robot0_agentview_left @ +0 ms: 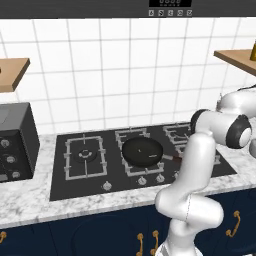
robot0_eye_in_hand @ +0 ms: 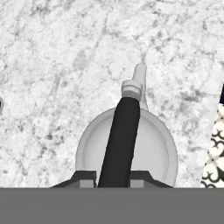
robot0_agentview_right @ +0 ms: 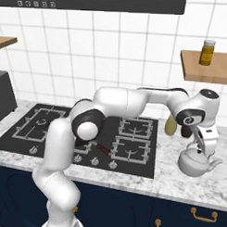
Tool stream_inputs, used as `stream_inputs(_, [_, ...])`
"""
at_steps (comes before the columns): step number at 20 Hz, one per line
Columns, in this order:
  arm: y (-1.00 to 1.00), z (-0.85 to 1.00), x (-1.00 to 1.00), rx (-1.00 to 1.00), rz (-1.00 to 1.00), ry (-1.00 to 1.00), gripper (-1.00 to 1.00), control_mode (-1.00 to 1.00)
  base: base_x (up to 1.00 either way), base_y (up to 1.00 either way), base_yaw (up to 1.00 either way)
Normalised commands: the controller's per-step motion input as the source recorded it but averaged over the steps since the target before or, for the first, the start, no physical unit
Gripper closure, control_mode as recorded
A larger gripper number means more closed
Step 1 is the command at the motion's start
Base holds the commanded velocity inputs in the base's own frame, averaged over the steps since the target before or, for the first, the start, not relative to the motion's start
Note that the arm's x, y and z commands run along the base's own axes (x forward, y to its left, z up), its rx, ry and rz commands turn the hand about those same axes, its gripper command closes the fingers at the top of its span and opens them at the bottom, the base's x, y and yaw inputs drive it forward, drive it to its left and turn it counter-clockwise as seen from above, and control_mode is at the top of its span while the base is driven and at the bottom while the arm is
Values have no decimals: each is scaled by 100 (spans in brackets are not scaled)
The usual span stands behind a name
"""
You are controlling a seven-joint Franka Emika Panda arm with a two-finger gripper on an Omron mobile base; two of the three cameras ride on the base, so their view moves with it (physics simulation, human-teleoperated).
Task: Pick the kettle from the counter and place it on a stove burner. Then turn the burner on.
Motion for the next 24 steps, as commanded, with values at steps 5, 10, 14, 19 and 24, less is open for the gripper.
stream_inputs(5, [68,54,-77,-2,8,-6,100,-100,0,0,0])
stream_inputs(10, [100,75,-29,-15,30,-10,100,-100,0,0,0])
stream_inputs(14, [100,59,-1,-17,47,0,100,-100,0,0,0])
stream_inputs(19, [100,23,25,-8,58,-3,100,-100,0,0,0])
stream_inputs(24, [100,28,42,-5,59,-8,100,-100,0,0,0])
